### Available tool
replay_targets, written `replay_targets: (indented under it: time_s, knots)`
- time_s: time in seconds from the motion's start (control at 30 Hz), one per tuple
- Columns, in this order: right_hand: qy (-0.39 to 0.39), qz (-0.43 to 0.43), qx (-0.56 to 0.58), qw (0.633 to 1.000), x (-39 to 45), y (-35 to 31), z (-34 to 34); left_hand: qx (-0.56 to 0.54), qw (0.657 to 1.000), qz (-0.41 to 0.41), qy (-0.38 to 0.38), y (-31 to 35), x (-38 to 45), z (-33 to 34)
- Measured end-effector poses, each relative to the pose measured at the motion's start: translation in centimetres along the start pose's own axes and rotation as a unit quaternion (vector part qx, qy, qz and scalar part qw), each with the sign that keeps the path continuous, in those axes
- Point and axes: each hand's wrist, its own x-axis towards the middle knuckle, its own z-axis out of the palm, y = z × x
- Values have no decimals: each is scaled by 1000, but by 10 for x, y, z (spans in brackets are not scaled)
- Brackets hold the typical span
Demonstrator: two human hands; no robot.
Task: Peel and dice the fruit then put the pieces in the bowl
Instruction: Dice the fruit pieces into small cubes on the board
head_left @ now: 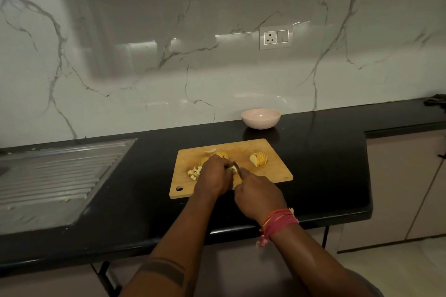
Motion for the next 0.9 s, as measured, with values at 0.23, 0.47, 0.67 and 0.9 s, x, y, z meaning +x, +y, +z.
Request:
replay_targets:
  time_s: [0.23, 0.47, 0.67, 0.9]
  knots:
    - [-7, -7, -22, 1000, 10, -5, 3, 12, 1000, 9, -1, 0, 0, -1]
    - [-11, -27, -65, 997, 4, -2, 1, 10, 1000, -6, 4, 3, 0, 0]
    - [-3, -29, -86, 996, -17, 7, -2, 7, 1000, -16, -1, 6, -2, -1]
    - [19, -25, -7, 999, -22, 14, -11, -5, 999, -26, -31, 4, 1, -10]
